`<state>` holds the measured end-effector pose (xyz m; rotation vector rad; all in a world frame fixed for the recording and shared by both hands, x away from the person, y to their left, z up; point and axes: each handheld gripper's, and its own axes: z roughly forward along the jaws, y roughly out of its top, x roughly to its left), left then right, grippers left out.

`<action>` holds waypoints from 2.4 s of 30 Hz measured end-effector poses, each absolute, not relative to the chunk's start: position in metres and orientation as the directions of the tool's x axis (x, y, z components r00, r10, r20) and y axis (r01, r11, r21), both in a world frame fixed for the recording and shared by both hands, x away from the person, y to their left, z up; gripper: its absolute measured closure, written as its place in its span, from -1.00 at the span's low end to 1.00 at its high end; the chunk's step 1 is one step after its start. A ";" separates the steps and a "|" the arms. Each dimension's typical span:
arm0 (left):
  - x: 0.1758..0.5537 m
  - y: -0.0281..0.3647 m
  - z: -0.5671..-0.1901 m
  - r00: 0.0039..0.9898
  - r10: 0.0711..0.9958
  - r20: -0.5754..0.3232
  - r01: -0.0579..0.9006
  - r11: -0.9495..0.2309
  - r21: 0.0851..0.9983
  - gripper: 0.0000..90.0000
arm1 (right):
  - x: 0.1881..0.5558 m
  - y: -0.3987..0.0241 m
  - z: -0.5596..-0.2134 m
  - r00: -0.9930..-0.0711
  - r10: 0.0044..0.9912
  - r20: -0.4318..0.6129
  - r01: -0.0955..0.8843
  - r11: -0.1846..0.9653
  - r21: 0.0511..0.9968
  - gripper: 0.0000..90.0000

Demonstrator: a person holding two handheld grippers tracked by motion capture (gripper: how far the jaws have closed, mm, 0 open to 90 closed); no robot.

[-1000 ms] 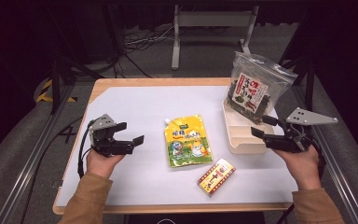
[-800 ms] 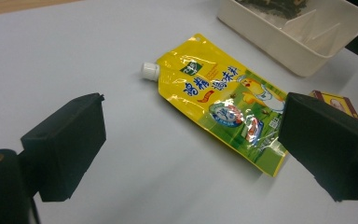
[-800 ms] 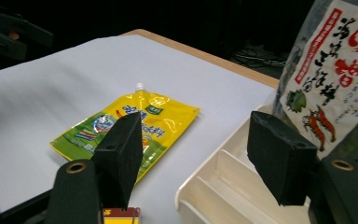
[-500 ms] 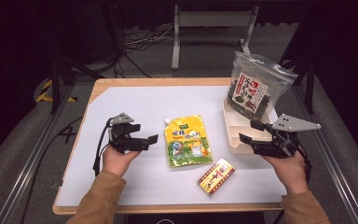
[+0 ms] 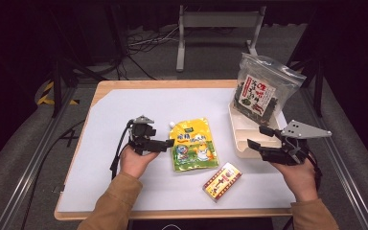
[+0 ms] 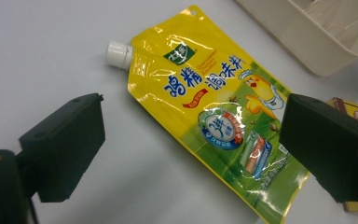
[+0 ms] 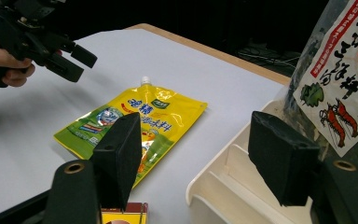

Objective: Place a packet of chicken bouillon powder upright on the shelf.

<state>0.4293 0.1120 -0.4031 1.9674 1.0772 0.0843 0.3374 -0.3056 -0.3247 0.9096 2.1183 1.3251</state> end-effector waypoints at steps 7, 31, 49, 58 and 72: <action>0.437 0.104 -0.414 0.620 0.686 -0.381 0.697 -0.260 0.668 -0.69 | 0.335 -0.306 -0.326 -0.661 0.749 -0.056 0.282 0.317 0.906 -0.23; 0.444 0.080 -0.438 0.610 0.672 -0.421 0.754 -0.329 0.568 -0.31 | 0.331 -0.313 -0.329 -0.646 0.760 -0.066 0.285 0.320 0.904 -0.25; 0.434 0.073 -0.437 0.612 0.706 -0.358 0.741 -0.352 0.573 -0.32 | 0.331 -0.309 -0.331 -0.659 0.749 -0.065 0.282 0.327 0.902 -0.25; 0.432 0.070 -0.439 0.607 0.727 -0.323 0.728 -0.345 0.593 0.07 | 0.335 -0.283 -0.338 -0.709 0.702 -0.061 0.287 0.367 0.885 -0.24; 0.427 0.063 -0.443 0.640 0.691 -0.336 0.704 -0.352 0.617 0.70 | 0.337 -0.278 -0.344 -0.720 0.692 -0.053 0.298 0.378 0.876 -0.24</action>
